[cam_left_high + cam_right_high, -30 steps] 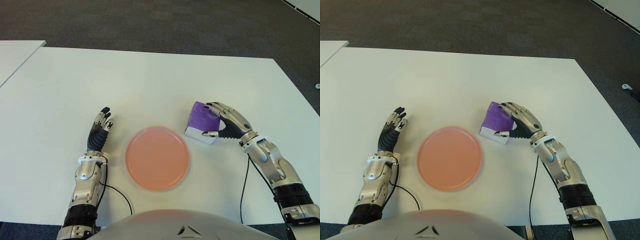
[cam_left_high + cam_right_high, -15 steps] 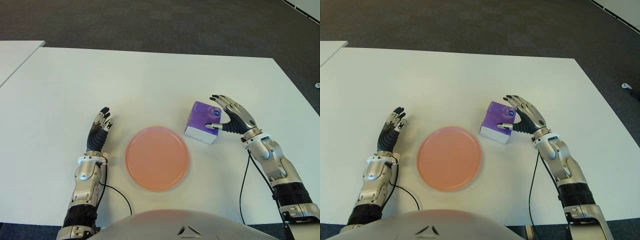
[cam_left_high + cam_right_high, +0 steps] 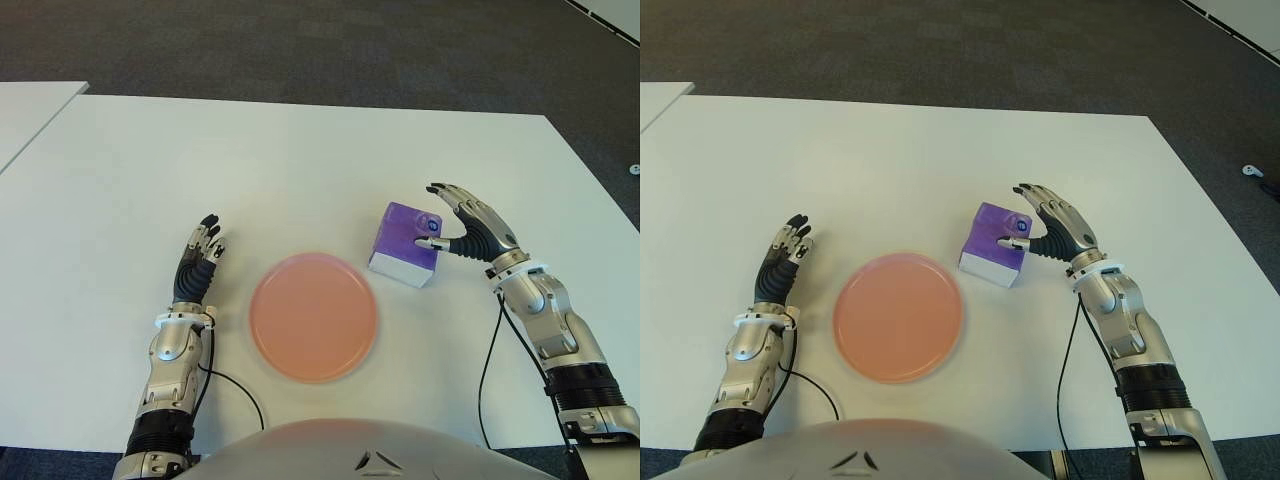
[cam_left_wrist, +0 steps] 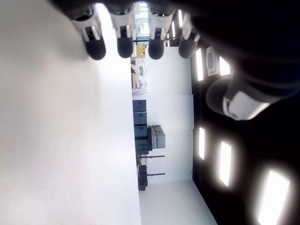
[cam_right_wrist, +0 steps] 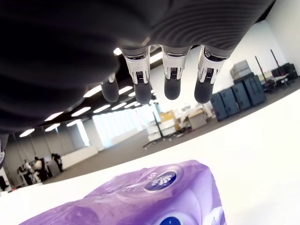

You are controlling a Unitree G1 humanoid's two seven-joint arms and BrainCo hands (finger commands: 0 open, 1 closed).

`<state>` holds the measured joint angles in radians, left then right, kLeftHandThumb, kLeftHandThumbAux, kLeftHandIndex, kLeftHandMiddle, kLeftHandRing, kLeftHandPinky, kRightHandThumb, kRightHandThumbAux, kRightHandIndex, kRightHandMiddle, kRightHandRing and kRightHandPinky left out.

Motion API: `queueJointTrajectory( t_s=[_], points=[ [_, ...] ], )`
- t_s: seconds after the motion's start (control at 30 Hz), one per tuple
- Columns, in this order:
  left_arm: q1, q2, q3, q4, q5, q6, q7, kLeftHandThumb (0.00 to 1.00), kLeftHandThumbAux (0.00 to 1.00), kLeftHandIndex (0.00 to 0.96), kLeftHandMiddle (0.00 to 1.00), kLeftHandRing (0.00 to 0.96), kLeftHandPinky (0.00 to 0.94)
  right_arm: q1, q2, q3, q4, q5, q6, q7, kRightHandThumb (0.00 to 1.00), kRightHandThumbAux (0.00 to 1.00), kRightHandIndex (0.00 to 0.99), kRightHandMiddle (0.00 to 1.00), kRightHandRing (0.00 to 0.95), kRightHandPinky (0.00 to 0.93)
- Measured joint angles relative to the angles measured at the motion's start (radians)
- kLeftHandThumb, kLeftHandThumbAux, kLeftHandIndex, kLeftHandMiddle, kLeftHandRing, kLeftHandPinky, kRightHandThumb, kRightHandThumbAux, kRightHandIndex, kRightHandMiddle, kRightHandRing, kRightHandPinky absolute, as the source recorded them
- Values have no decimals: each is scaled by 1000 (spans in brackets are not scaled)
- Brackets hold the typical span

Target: Put the tissue paper into the plate.

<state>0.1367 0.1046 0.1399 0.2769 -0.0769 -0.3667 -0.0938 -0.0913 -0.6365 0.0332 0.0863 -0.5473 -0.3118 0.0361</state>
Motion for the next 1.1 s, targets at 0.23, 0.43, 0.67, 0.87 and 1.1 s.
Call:
queueJointTrajectory(
  t_s=[0.23, 0.43, 0.67, 0.87, 1.1],
  points=[
    [1, 0, -1, 1, -2, -6, 0, 0, 450, 0, 0, 0, 0, -19, 20, 22, 45, -4, 0, -14, 293, 342, 0, 0, 0, 0],
    [3, 0, -2, 1, -3, -9, 0, 0, 453, 0, 0, 0, 0, -19, 31, 47, 74, -4, -4, -16, 302, 330, 0, 0, 0, 0],
    [3, -1, -2, 1, -3, -9, 0, 0, 452, 0, 0, 0, 0, -20, 30, 48, 79, -4, -6, -18, 303, 329, 0, 0, 0, 0],
    [3, -1, -2, 1, -3, -9, 0, 0, 447, 0, 0, 0, 0, -23, 29, 49, 84, -3, -8, -19, 303, 329, 0, 0, 0, 0],
    [3, -1, -2, 2, -2, -9, 0, 0, 446, 0, 0, 0, 0, -25, 29, 49, 93, -2, -13, -20, 303, 329, 0, 0, 0, 0]
  ],
)
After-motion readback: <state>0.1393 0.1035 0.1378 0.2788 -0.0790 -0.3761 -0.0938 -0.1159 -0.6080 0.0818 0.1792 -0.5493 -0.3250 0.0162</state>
